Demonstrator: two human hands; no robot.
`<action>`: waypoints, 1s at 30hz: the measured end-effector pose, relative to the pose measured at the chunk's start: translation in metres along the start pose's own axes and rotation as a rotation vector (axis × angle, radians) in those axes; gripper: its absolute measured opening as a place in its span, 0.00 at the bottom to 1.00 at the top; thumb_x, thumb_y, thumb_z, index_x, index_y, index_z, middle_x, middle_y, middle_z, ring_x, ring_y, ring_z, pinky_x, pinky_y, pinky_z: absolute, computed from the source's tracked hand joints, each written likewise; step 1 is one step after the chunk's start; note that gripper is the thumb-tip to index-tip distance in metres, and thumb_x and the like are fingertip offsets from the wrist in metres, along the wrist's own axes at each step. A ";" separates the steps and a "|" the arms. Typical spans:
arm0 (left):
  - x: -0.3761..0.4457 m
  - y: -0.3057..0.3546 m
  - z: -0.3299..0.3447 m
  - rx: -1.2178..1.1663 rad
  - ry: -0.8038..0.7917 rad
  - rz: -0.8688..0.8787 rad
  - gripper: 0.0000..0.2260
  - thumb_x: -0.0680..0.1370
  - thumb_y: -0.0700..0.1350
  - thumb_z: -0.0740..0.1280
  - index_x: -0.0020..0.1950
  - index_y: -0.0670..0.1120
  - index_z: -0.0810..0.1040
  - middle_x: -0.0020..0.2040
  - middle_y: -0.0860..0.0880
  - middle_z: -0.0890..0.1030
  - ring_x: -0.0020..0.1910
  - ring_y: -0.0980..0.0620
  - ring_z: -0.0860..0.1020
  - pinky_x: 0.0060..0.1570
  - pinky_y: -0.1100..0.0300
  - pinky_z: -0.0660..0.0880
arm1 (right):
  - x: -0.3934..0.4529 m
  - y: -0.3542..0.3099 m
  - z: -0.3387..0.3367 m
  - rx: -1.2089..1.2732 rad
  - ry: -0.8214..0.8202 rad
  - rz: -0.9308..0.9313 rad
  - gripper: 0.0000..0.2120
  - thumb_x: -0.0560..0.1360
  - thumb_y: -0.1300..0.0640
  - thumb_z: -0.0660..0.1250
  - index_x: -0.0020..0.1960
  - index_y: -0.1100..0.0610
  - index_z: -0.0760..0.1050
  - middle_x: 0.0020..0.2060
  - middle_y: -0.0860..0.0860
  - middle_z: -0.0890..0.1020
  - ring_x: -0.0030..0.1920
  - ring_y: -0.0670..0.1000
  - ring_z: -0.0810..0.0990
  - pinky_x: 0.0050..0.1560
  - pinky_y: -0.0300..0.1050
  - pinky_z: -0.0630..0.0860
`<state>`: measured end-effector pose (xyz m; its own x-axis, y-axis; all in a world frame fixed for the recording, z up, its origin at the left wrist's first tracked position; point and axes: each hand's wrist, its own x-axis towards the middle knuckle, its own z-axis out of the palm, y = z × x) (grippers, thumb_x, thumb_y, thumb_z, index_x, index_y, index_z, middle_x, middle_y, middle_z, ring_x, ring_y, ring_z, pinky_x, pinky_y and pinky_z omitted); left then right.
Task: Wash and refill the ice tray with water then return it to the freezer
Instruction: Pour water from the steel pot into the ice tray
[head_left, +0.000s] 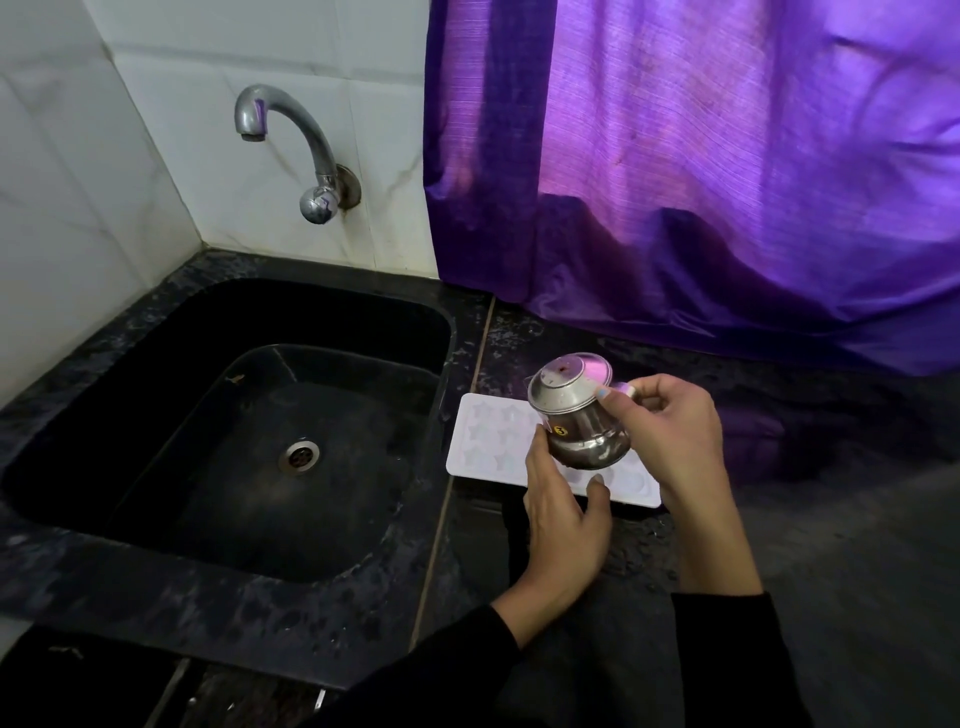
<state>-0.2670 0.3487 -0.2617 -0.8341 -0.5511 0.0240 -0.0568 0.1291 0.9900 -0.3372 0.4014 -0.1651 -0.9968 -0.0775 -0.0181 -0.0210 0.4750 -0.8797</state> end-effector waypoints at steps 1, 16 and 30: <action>0.000 -0.001 0.000 -0.001 0.004 -0.005 0.35 0.73 0.49 0.62 0.77 0.48 0.51 0.75 0.52 0.61 0.74 0.57 0.60 0.73 0.53 0.60 | -0.001 -0.001 0.002 -0.020 -0.002 -0.006 0.09 0.69 0.48 0.74 0.39 0.51 0.77 0.35 0.48 0.83 0.41 0.52 0.82 0.49 0.57 0.79; 0.006 -0.012 0.002 -0.046 0.038 -0.056 0.33 0.73 0.48 0.63 0.76 0.47 0.54 0.72 0.47 0.67 0.71 0.52 0.66 0.69 0.48 0.66 | -0.010 -0.018 0.019 -0.252 -0.054 -0.091 0.07 0.72 0.45 0.71 0.42 0.47 0.75 0.37 0.42 0.78 0.45 0.48 0.77 0.45 0.46 0.71; 0.008 -0.014 0.002 -0.049 0.055 -0.057 0.33 0.73 0.50 0.63 0.76 0.49 0.55 0.71 0.47 0.68 0.70 0.52 0.68 0.68 0.48 0.67 | -0.009 -0.017 0.021 -0.267 -0.059 -0.105 0.08 0.72 0.45 0.71 0.42 0.46 0.74 0.38 0.42 0.78 0.45 0.48 0.77 0.46 0.46 0.70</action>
<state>-0.2739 0.3438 -0.2751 -0.7987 -0.6011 -0.0261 -0.0750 0.0564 0.9956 -0.3259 0.3755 -0.1602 -0.9821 -0.1858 0.0318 -0.1511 0.6751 -0.7221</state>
